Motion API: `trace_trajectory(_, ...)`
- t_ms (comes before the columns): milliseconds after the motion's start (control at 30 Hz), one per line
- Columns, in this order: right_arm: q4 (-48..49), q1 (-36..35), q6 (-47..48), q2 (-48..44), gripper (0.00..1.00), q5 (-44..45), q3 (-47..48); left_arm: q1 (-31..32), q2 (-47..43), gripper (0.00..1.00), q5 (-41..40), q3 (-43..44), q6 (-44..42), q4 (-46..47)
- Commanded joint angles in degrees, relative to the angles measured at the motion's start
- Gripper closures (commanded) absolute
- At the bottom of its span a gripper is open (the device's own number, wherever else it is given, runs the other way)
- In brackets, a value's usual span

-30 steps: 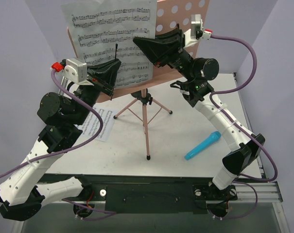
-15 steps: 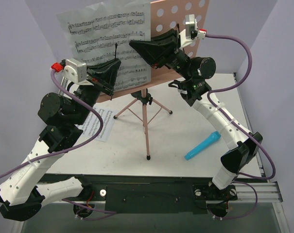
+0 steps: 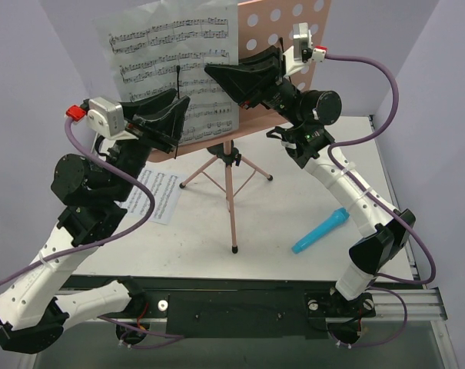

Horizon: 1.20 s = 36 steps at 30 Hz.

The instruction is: Set up the instrument practice props

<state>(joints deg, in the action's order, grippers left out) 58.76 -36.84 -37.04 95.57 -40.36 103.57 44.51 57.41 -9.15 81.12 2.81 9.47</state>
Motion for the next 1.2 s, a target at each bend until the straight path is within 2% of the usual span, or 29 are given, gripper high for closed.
trace_trajectory(0,4.7,-0.2,1.4,-1.6,0.99,-0.2,0.2,-0.1,-1.3,0.54,0.9,0.8,0.4,3.4)
trace_trajectory(133,4.1,-0.2,2.7,-2.7,0.97,0.5,-0.7,-0.1,-1.5,0.53,0.7,0.9,0.0,2.9)
trace_trajectory(167,3.8,-0.2,3.0,-3.0,0.88,0.7,-0.9,-0.2,-1.6,0.53,0.6,0.9,-0.1,2.8)
trace_trajectory(300,4.0,-0.2,3.9,-4.2,0.66,1.5,-2.1,-0.3,-2.1,0.53,0.6,0.9,-0.3,2.5)
trace_trajectory(367,3.9,-0.2,4.7,-4.9,0.58,1.9,-2.7,-0.3,-2.4,0.53,0.7,1.0,-0.3,1.9)
trace_trajectory(500,3.7,-0.2,7.0,-7.5,0.49,3.0,-5.0,-0.3,-3.0,0.51,2.1,2.5,-0.9,-0.7)
trace_trajectory(667,-1.1,-0.2,14.8,-12.8,0.44,4.6,-10.0,-0.3,-5.0,0.49,3.8,3.6,-1.7,-5.0)
trace_trajectory(933,-12.5,-0.1,28.1,-30.0,0.43,11.2,-24.5,-0.2,-13.7,0.48,2.6,-1.9,-1.0,-13.0)
trace_trajectory(1033,-18.8,-0.2,30.2,-36.3,0.43,15.3,-32.1,-0.2,-17.8,0.48,0.5,-6.5,0.4,-16.7)
trace_trajectory(1167,-25.2,-0.3,27.5,-44.6,0.43,20.8,-40.5,-0.2,-23.5,0.48,-4.5,-12.3,3.3,-21.7)
